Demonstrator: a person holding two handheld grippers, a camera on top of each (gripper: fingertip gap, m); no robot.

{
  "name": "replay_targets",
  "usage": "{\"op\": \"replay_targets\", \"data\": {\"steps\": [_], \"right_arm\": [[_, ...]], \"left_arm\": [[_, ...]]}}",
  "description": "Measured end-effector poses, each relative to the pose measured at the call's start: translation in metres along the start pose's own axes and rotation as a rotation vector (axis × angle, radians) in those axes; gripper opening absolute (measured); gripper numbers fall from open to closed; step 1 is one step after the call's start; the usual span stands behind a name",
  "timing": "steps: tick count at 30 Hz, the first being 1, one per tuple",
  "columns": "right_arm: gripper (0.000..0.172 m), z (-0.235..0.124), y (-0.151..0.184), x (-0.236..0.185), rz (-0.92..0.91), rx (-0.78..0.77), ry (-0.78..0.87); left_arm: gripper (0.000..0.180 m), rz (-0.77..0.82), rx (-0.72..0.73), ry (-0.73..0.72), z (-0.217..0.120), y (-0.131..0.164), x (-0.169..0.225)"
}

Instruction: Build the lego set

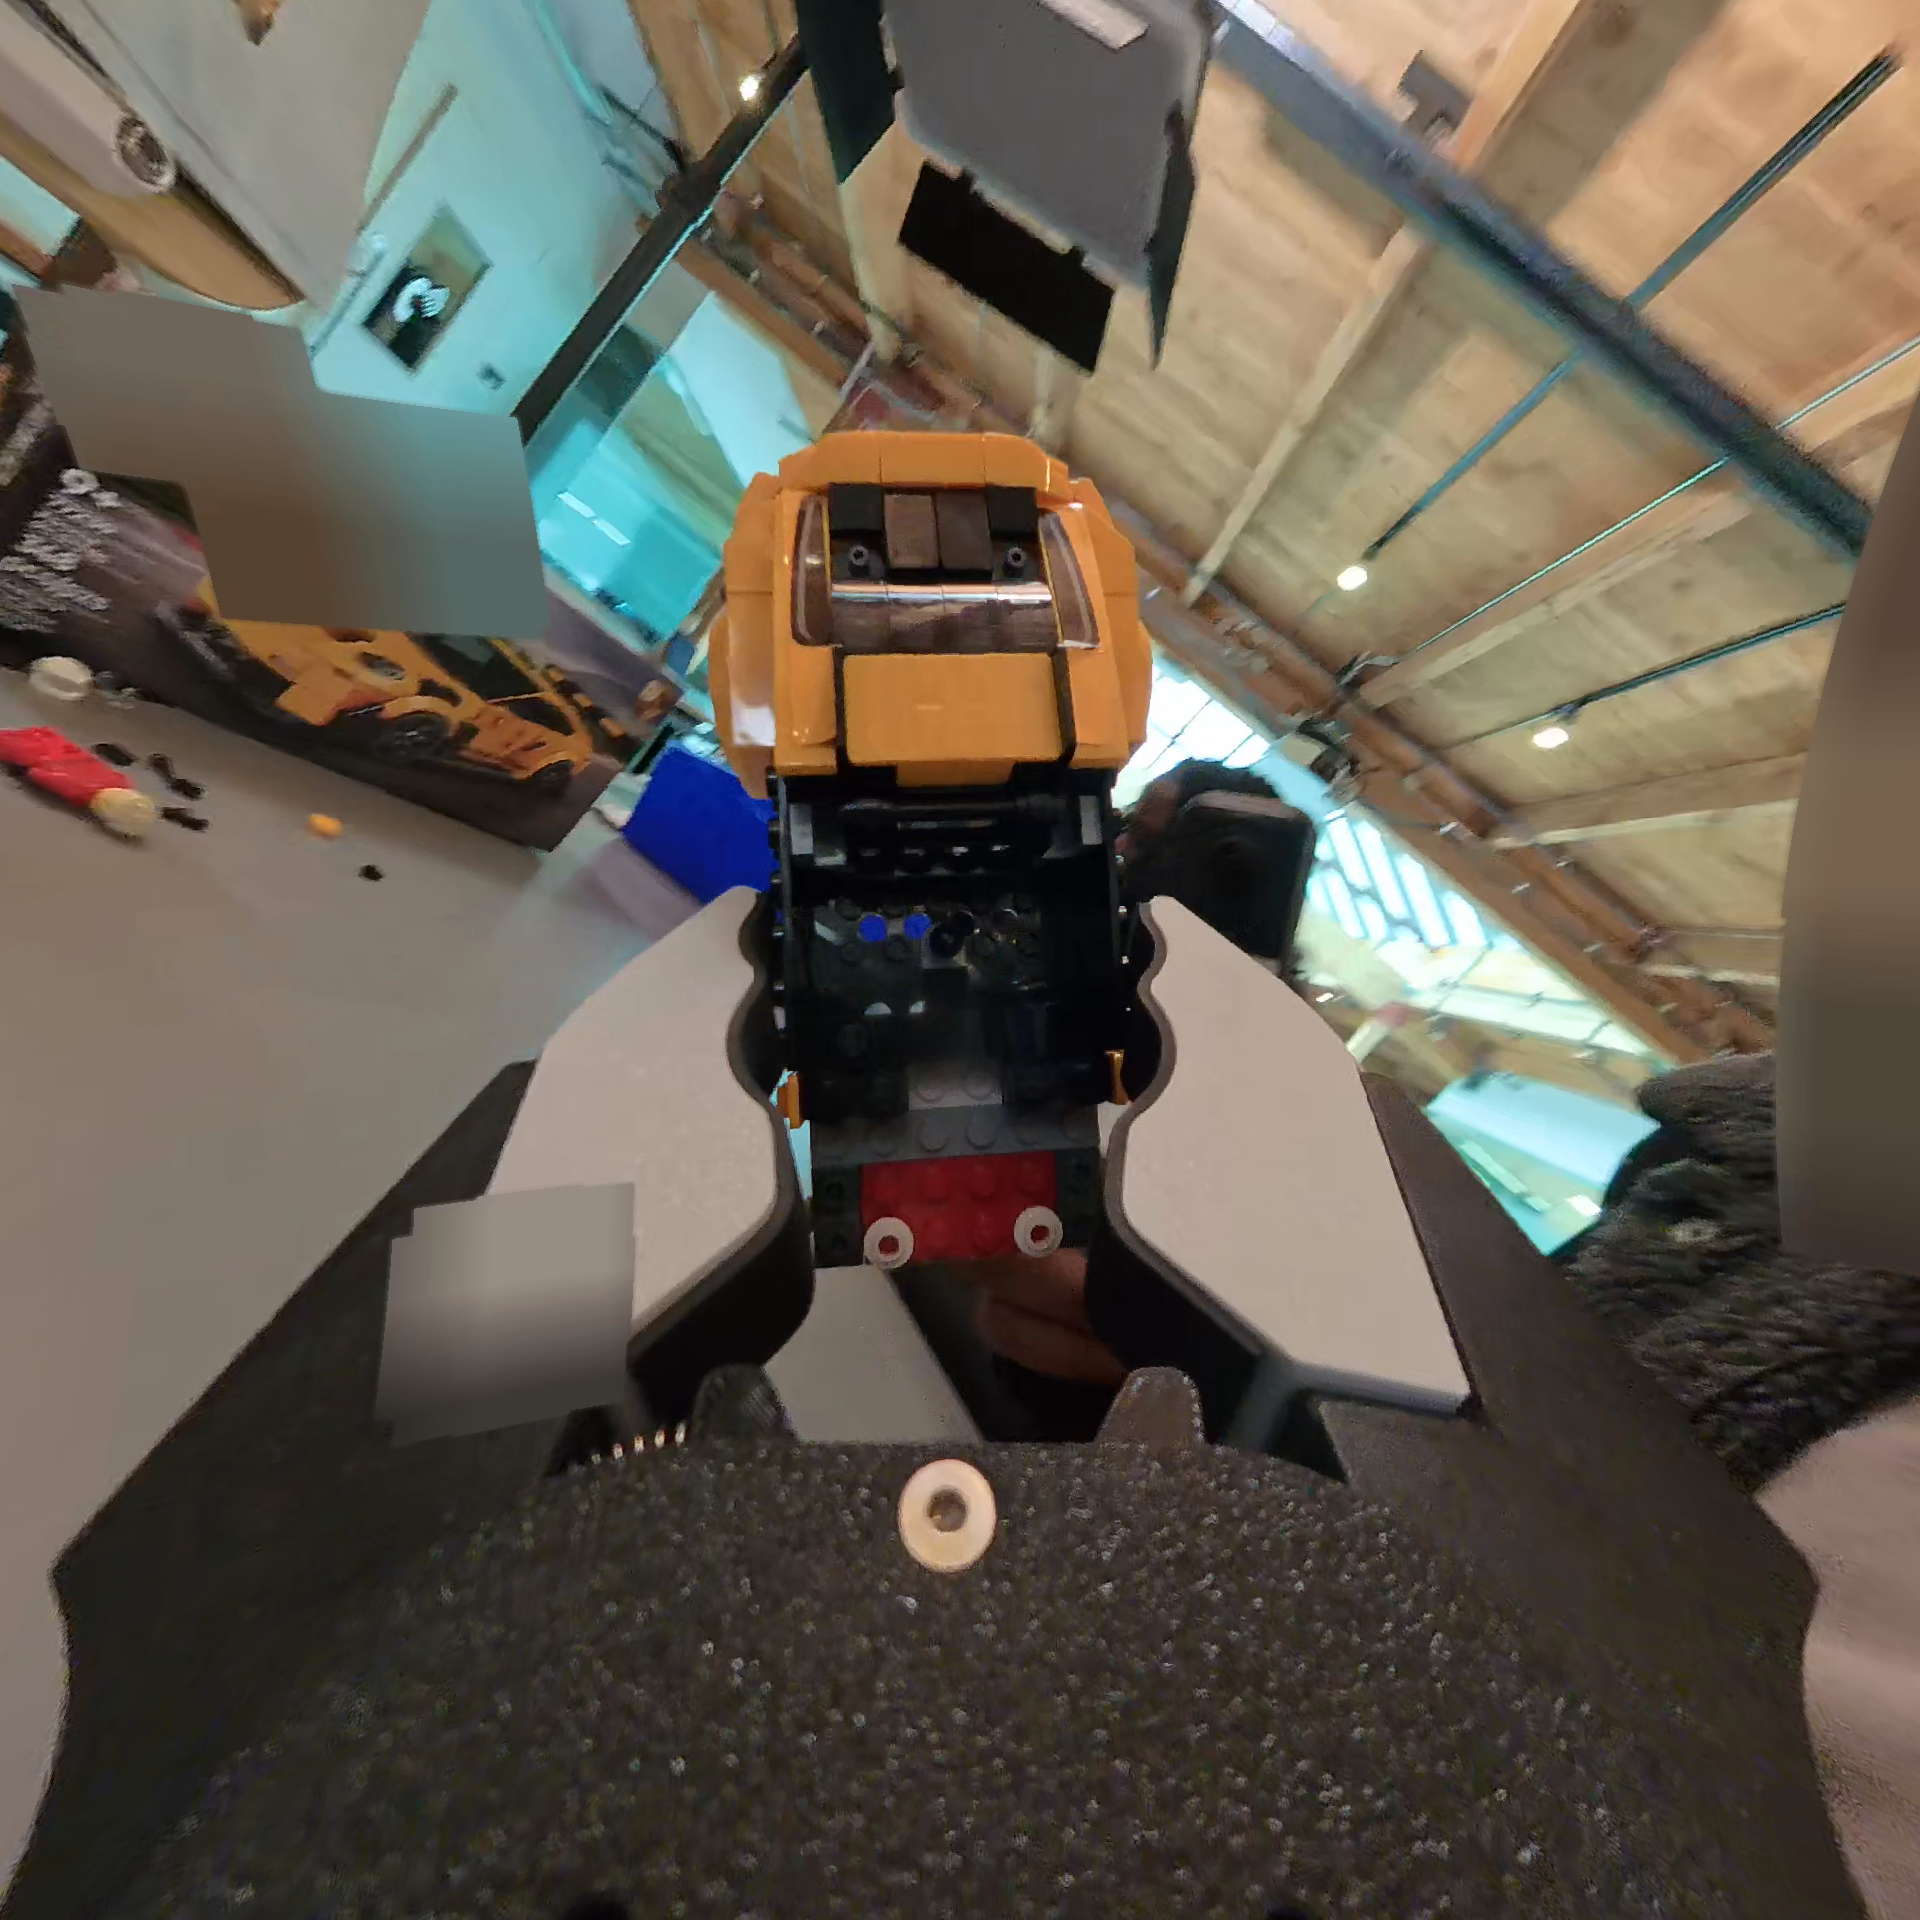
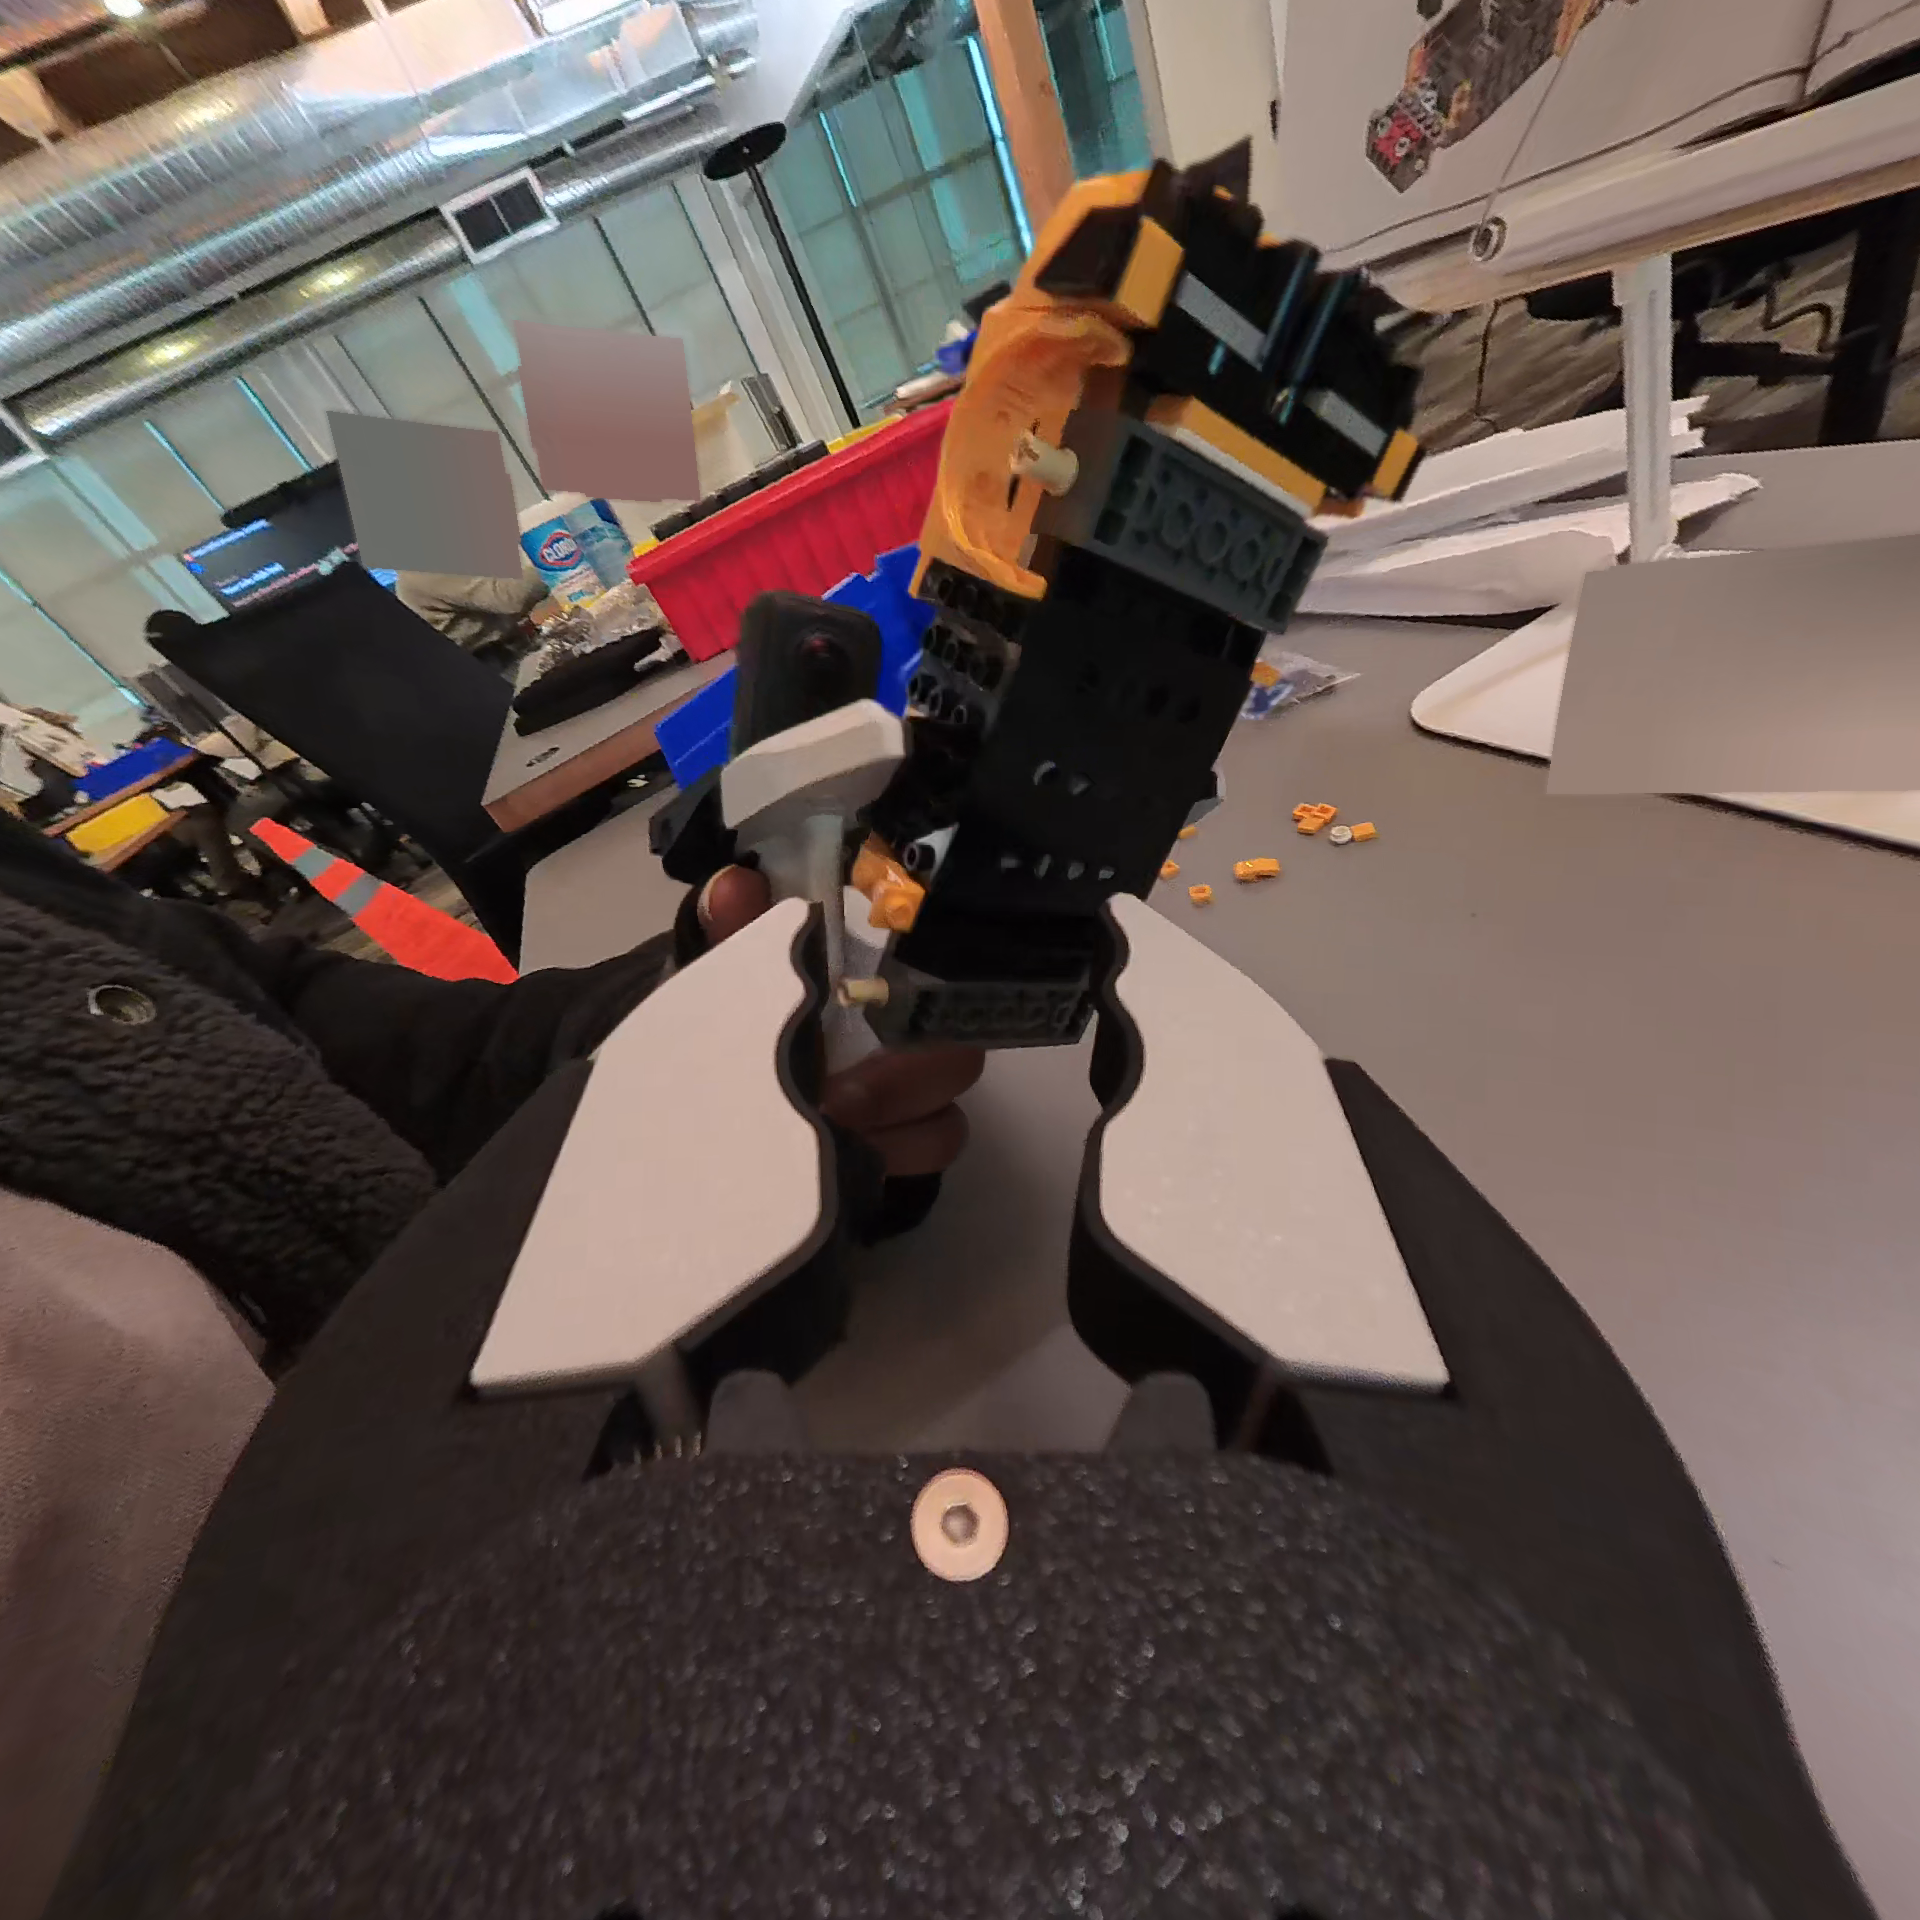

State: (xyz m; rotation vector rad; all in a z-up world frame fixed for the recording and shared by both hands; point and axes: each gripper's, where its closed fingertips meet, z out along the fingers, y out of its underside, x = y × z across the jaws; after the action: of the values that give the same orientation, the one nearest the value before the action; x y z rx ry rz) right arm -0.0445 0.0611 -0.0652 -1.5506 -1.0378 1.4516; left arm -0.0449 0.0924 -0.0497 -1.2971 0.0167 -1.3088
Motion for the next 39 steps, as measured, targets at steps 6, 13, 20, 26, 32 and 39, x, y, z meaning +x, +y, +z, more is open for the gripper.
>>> {"op": "replay_targets", "data": {"steps": [6,13,20,26,32,39], "right_arm": [[0.044,-0.009,0.005,0.01,0.081,-0.034,-0.011],[0.05,-0.042,0.011,0.026,0.295,-0.08,-0.082],[0.072,-0.043,0.014,0.027,0.304,-0.114,-0.058],[0.058,-0.025,0.017,0.019,0.359,-0.024,-0.087],[0.055,-0.024,0.013,0.021,0.405,0.046,-0.122],[0.054,-0.035,0.004,0.026,0.634,0.064,-0.278]], "left_arm": [[0.063,0.285,-0.158,-0.215,0.002,0.016,-0.013],[0.064,0.812,-0.443,-0.421,-0.008,0.04,-0.021],[0.064,1.125,-0.547,-0.465,-0.006,0.053,-0.015],[0.064,1.217,-0.598,-0.505,-0.003,0.058,-0.015],[0.065,1.198,-0.627,-0.518,0.0,0.057,-0.015],[0.082,0.816,-0.611,-0.344,-0.002,0.052,0.009]]}}
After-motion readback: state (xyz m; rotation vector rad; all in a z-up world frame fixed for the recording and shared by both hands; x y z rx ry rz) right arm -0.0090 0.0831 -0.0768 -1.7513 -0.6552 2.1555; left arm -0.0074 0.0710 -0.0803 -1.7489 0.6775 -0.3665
